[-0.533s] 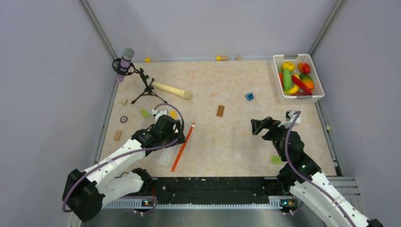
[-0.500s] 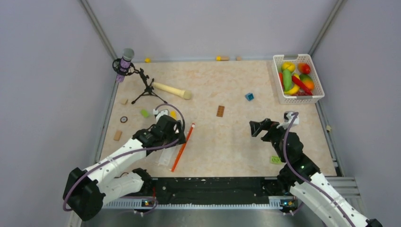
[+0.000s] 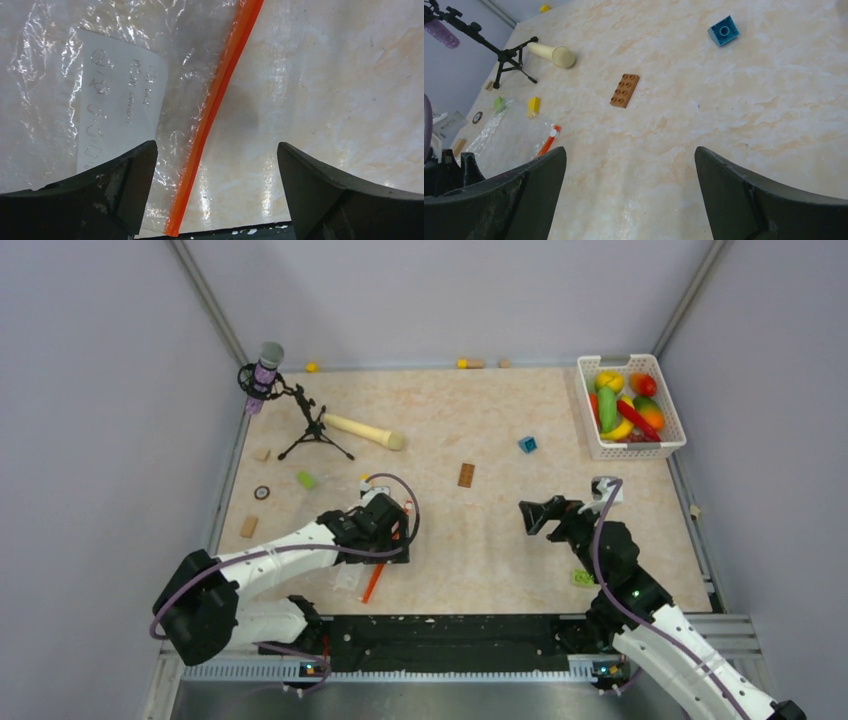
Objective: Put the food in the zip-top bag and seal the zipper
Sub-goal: Pick up the zipper food storage bag at the center of the board.
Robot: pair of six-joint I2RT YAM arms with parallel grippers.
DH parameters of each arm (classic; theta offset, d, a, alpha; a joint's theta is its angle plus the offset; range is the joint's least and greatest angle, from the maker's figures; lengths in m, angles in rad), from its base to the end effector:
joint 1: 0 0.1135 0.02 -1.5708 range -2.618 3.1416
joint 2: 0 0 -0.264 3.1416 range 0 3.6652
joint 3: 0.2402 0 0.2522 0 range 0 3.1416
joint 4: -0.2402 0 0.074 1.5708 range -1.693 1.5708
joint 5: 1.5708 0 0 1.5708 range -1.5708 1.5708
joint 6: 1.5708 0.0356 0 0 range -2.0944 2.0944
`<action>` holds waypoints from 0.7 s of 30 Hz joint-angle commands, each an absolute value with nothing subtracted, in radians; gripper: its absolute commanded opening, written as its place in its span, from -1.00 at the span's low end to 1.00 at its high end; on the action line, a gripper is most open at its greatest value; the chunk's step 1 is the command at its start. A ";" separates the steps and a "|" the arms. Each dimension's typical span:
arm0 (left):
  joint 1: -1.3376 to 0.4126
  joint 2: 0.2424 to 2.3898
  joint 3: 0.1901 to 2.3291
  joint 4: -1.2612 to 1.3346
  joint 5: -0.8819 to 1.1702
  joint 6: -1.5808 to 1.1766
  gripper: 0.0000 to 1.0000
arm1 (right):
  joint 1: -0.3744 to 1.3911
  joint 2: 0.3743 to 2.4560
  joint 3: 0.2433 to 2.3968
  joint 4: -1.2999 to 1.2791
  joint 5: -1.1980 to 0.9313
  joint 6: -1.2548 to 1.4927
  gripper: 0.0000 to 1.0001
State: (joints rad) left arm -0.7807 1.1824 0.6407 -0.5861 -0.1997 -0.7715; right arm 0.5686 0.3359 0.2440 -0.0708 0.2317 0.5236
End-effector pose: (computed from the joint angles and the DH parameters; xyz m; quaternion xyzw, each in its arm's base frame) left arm 0.1524 -0.1410 0.1846 -0.0174 0.9708 -0.0837 0.2241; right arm 0.1118 0.0617 0.2202 0.0578 0.7586 0.2586 0.5952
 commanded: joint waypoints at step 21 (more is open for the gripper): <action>-0.813 1.365 0.750 -0.621 -0.344 -0.774 -0.33 | 0.572 0.333 0.271 -0.067 0.224 0.514 0.94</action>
State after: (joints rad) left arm -0.8108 1.3521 0.7189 -0.6170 -0.3138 -0.7628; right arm 0.5686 0.3359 0.2440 -0.0753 0.2188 0.5236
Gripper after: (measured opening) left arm 0.410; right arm 0.974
